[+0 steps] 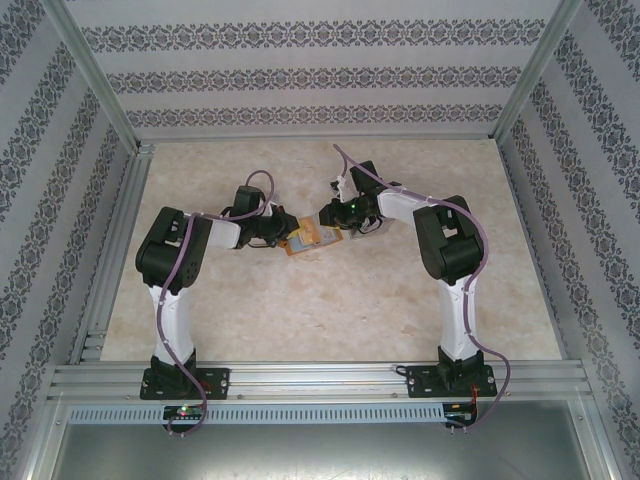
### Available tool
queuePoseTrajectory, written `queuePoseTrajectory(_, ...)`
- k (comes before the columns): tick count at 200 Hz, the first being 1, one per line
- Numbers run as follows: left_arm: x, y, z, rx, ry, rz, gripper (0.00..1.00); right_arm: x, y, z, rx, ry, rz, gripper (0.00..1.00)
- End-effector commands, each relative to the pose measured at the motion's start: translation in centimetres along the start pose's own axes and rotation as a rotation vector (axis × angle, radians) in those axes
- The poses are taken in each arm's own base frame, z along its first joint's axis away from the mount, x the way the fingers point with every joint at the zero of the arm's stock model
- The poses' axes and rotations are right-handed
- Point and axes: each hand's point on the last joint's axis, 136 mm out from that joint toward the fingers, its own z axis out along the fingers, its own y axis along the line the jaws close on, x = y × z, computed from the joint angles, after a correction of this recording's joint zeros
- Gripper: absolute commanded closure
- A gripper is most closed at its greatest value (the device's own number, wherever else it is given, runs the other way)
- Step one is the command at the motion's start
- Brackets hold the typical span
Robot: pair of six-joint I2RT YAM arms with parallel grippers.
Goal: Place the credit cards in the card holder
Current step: Insert the credit card into the card slot.
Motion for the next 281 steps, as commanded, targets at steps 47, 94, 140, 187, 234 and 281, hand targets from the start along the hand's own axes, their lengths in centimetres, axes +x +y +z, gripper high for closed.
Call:
queuePoseTrajectory(47,0.1,2.7,1.5,-0.096,-0.053,-0.038,1.0,2.2,-1.3,0.5,0.05,0.068,0.04,0.74)
queuePoseTrajectory(94,0.9,2.0,2.2,-0.102,-0.004,-0.012,1.0,2.3,-1.3,0.6,0.049,0.07,0.041,0.74)
queuePoseTrajectory(140,2.1,1.6,2.8,-0.055,0.074,-0.015,1.0,2.2,-1.2,0.6,0.049,0.07,0.04,0.74)
queuePoseTrajectory(187,3.2,2.4,1.1,-0.125,0.11,0.026,1.0,2.1,-1.3,0.4,0.052,0.068,0.039,0.74)
queuePoseTrajectory(234,3.1,2.3,1.1,-0.101,0.177,0.048,1.0,2.2,-1.2,0.3,0.054,0.066,0.036,0.74)
queuePoseTrajectory(281,3.4,2.2,1.8,-0.089,0.245,0.082,1.0,2.2,-1.1,0.3,0.054,0.069,0.036,0.74)
